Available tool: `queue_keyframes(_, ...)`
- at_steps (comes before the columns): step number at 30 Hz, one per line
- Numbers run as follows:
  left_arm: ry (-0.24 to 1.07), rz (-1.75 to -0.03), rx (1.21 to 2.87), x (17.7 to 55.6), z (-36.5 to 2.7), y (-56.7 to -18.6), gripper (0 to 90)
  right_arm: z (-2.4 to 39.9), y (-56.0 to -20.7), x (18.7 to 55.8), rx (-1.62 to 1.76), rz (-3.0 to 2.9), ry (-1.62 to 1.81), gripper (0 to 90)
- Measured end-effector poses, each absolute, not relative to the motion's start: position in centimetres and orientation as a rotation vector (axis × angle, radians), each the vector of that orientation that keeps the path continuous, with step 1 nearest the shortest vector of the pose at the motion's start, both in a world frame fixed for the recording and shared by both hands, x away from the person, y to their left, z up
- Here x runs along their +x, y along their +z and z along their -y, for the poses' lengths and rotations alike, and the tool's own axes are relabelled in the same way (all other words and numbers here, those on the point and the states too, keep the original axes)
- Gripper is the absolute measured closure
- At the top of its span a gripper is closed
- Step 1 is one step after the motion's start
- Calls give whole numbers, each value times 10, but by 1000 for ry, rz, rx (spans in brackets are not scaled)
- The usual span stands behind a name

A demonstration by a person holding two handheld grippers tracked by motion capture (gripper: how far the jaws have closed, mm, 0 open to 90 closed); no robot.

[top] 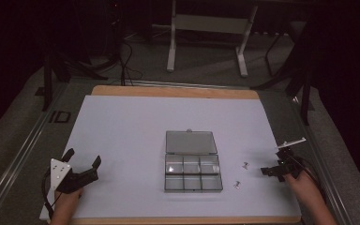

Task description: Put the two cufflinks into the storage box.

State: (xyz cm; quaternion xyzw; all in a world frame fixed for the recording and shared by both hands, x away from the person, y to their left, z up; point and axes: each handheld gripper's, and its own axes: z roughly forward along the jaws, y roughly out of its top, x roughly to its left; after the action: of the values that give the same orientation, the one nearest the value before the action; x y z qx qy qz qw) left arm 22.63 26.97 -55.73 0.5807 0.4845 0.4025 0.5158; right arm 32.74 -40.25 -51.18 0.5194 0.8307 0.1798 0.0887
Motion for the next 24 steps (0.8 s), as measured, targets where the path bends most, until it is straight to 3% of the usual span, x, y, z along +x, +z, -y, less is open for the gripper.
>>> queue_keyframes(24,964,-1166,1397,227,-270,-557,15,380,-511,309,1068,-3013,101,130)
